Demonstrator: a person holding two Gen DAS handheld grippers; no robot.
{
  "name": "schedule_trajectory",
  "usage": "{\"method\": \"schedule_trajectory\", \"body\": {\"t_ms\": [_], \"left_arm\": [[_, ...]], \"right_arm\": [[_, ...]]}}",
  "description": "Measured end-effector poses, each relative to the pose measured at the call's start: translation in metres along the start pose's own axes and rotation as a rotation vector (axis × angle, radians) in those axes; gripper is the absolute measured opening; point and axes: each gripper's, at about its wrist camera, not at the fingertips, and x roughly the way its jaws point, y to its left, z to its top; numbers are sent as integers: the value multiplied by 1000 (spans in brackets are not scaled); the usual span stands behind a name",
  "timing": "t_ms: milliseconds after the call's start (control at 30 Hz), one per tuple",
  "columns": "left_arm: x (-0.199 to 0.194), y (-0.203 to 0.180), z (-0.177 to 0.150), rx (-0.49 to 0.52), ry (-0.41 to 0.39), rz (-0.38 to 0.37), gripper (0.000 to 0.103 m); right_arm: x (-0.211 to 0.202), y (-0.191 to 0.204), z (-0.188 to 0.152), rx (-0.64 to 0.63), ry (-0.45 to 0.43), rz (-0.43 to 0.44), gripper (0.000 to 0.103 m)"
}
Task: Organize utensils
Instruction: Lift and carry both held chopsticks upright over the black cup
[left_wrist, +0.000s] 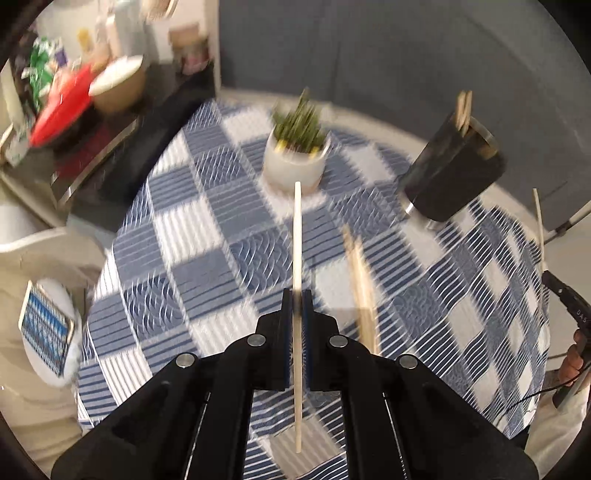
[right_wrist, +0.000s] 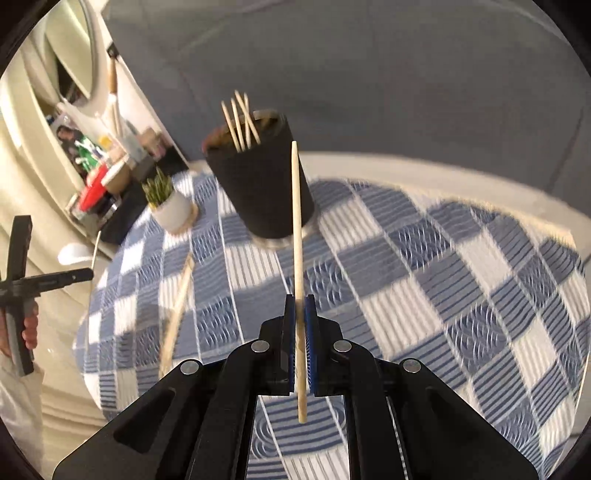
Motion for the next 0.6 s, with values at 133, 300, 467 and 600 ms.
{"method": "schedule_trajectory", "body": {"t_ms": [133, 300, 467, 600], "left_arm": [[-19, -31, 34, 26, -79, -14, 5], [-31, -64, 78, 42, -165, -56, 5], [-38, -91, 112, 33, -242, -120, 5], [-37, -112, 130, 33, -284, -181, 5]], "right_arm": [[-10, 3, 39, -58, -64, 48, 5], [-18, 6, 86, -115, -146, 151, 5], [-15, 9, 122, -160, -212, 253, 5], [-4, 10, 145, -189, -251, 324, 5]]}}
